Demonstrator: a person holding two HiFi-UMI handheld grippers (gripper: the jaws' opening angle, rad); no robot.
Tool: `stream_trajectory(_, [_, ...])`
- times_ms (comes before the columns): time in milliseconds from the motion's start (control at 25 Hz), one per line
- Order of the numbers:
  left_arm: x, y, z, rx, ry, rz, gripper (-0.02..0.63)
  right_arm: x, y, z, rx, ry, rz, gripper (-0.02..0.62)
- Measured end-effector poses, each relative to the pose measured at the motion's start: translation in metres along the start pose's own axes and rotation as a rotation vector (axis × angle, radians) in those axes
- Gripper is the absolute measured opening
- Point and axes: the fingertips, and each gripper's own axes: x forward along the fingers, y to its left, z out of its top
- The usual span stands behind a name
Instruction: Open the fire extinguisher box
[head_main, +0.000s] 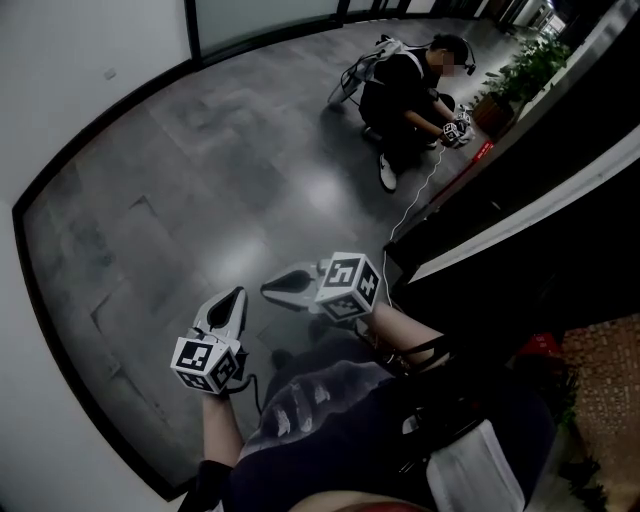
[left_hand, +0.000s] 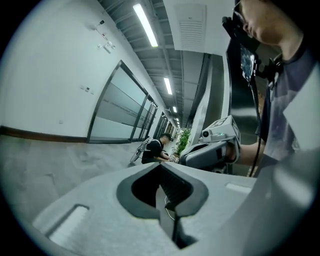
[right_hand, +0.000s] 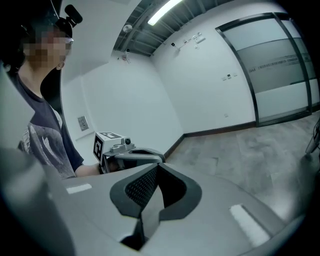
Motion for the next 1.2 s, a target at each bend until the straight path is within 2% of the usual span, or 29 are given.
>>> stream_trajectory(160, [-0.006,0.031,-0.012,-0.056,0.028,0.118,0.0,0.005,-0.005,-0.001,0.009,0.001,0.009,0.0])
stream_trajectory(280, [0.004,0.045,-0.014,-0.071,0.037,0.133,0.0,0.005,-0.016,0.0,0.023,0.012,0.009,0.0])
stream_trajectory(440, [0.003,0.04,-0.01,-0.056,0.07,0.221,0.0,0.001,-0.025,-0.015,0.064,0.018,0.106,0.0])
stream_trajectory(640, [0.034,0.064,0.016,-0.003,0.074,0.209,0.002,0.001,-0.074,0.011,0.053,-0.058,0.069,0.0])
stream_trajectory(920, [0.034,0.1,0.028,-0.041,0.1,0.442,0.0,0.01,-0.134,0.035,0.124,-0.121,0.073,0.0])
stream_trajectory(1000, [0.043,0.108,0.038,-0.045,0.082,0.478,0.0,0.005,-0.146,0.045,0.1,-0.146,0.095,0.0])
stream_trajectory(1200, [0.074,0.116,0.081,0.024,0.054,0.516,0.001,-0.007,-0.183,0.077,0.026,-0.181,0.134,0.0])
